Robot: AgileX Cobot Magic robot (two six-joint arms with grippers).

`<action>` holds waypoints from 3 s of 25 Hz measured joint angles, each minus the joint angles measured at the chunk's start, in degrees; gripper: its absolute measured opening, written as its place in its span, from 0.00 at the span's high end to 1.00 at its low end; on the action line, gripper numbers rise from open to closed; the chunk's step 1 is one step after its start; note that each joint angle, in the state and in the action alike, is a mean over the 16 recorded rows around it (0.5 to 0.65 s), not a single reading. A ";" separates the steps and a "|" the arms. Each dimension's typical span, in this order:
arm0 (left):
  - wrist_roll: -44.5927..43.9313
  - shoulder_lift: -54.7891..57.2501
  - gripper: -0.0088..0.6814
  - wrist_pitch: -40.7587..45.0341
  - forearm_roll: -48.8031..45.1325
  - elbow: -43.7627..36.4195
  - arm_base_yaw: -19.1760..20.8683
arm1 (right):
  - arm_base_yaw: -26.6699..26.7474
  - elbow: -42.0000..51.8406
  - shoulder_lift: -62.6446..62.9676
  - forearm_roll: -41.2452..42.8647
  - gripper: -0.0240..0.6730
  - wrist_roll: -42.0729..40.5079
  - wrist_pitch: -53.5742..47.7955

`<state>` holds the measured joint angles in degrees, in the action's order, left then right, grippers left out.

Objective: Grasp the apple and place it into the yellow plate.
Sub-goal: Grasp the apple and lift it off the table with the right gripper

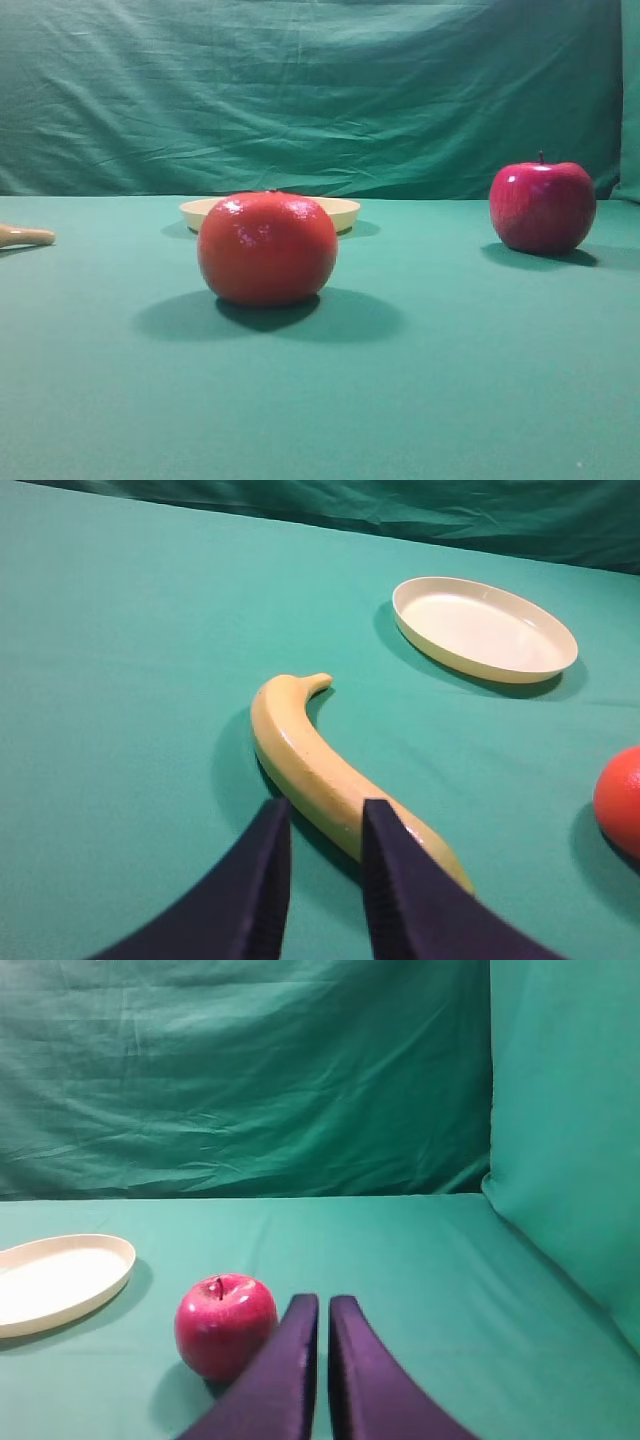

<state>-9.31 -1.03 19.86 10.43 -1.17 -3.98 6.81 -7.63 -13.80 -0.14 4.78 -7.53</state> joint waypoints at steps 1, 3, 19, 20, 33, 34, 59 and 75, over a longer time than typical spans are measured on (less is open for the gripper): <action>0.00 0.00 0.76 0.00 0.00 0.00 0.00 | 0.20 -1.29 -2.21 -0.01 0.97 -0.17 -0.73; 0.00 0.00 0.76 0.00 0.00 0.00 0.00 | 0.64 -4.08 -6.96 -0.02 0.97 -0.77 -2.51; 0.00 0.00 0.76 0.00 0.00 0.00 0.00 | 2.75 -29.49 -40.58 -0.77 0.97 -13.46 -23.59; 0.00 0.00 0.76 0.00 0.00 0.00 0.00 | 2.83 -31.38 -42.59 -0.95 0.97 -13.98 -25.03; 0.00 0.00 0.76 0.00 0.00 0.00 0.00 | 5.69 -53.14 -67.27 -3.23 0.90 -15.20 -38.50; 0.00 0.00 0.76 0.00 0.00 0.00 0.00 | 5.91 -54.15 -68.64 -3.29 0.87 -15.20 -38.69; 0.00 0.00 0.76 0.00 0.00 0.00 0.00 | 8.60 -60.25 -84.46 -3.25 0.00 -15.20 -31.22; 0.00 0.00 0.76 0.00 0.00 0.00 0.00 | 9.53 -63.46 -92.75 -2.23 0.15 -15.20 -27.45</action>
<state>-9.31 -1.03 19.86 10.43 -1.17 -3.98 16.34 -71.09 -106.55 -2.37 -10.42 -34.99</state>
